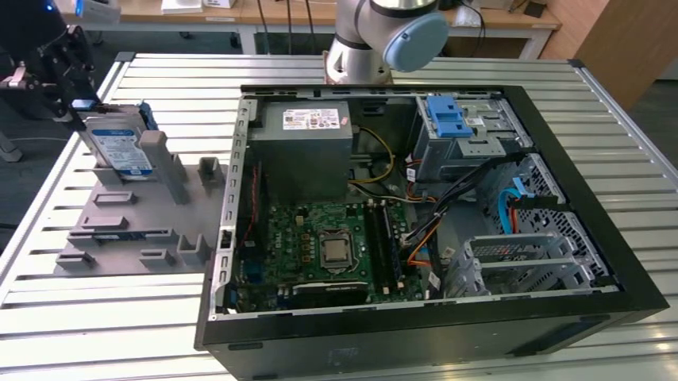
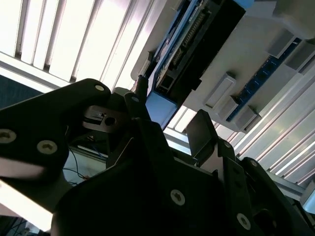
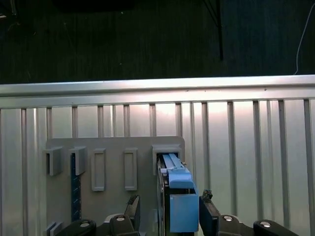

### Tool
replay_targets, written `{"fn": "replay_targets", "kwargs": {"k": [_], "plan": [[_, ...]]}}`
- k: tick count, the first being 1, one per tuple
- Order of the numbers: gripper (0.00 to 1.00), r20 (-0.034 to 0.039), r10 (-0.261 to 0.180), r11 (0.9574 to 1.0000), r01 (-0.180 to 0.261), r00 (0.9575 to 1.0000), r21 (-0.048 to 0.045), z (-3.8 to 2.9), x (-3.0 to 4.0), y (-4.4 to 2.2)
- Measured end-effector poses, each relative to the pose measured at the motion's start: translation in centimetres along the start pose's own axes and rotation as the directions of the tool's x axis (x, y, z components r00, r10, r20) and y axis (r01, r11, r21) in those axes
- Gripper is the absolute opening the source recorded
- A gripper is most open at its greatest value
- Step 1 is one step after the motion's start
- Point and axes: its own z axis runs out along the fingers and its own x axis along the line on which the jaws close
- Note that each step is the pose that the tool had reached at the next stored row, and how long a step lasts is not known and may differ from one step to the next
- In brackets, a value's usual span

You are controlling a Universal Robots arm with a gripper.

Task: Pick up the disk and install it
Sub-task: 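Pick up the disk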

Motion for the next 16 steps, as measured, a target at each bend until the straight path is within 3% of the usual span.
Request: {"fn": "replay_targets", "kwargs": {"k": [6,16], "plan": [[0.59,0.001,-0.001,1.0,0.001,1.0,0.0,0.79,-0.01,0.06],[0.59,0.001,-0.001,1.0,0.001,1.0,0.0001,1.52,-0.48,0.11]]}}
